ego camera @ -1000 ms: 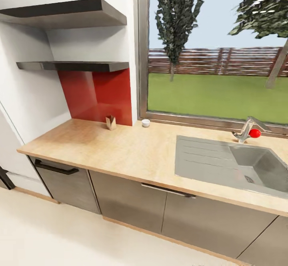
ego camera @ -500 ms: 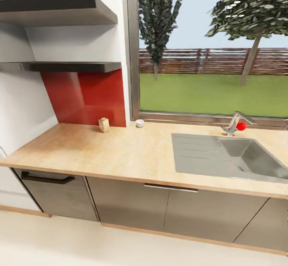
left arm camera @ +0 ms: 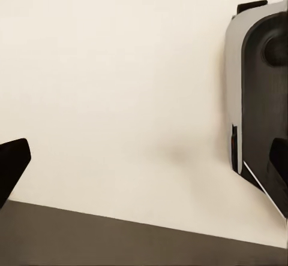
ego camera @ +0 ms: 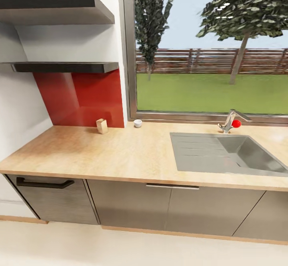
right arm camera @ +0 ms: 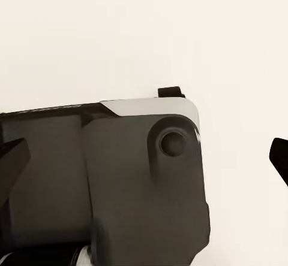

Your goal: Set up a coffee station on the kitchen countertop: keep the coffee maker on the countertop, move the bottle of coffee from the kitchen shelf to the counter next to the coffee maker, place a paper coffee filter on top of the coffee maker, put the saucer next to the coffee maker with the coffee cup on the saucer, and place the electric kettle next to the coffee maker.

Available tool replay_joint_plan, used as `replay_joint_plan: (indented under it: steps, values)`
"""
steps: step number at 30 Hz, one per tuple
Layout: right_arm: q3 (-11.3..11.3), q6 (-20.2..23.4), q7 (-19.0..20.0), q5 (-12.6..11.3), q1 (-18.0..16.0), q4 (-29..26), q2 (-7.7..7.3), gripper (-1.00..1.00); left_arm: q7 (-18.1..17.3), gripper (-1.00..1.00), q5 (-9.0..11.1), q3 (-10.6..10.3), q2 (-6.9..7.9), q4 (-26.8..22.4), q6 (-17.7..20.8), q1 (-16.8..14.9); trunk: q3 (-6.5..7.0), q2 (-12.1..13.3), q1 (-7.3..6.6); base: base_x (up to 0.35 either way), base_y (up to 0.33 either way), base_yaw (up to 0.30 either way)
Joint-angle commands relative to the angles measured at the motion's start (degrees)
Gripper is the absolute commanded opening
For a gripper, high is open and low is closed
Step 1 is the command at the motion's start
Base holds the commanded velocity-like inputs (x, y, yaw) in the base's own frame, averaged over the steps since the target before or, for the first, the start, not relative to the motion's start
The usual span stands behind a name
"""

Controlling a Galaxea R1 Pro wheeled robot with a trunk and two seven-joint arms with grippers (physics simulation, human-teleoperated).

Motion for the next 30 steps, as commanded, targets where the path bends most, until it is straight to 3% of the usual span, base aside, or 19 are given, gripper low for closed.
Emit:
replay_joint_plan:
  steps: [1,12,24,30]
  values:
    - [-0.28,-0.26,-0.08,-0.34,-0.05,0.05,0.02,1.0,0.33,1.0,0.15,-0.4,0.01,-1.17,0.01,-0.03,-0.12,-0.11,0.03,0.0,0.003,-0.001]
    - [-0.19,-0.34,-0.08,-0.29,-0.05,0.27,0.11,1.0,0.19,1.0,0.29,-0.41,-0.1,-5.17,-0.24,-0.03,-0.12,-0.11,0.03,-0.018,0.0,0.0]
    - [-0.36,-0.32,-0.17,-0.34,-0.05,0.15,0.09,1.0,0.19,1.0,0.22,-0.49,-0.91,-5.69,-0.32,-0.1,-0.12,-0.11,0.03,-0.118,0.0,0.0]
    - [-0.35,-0.26,-0.2,-0.35,-0.05,0.21,0.09,1.0,0.19,1.0,0.18,-0.5,-0.85,-11.0,-0.3,-0.12,-0.12,-0.11,0.03,-0.002,0.0,0.0]
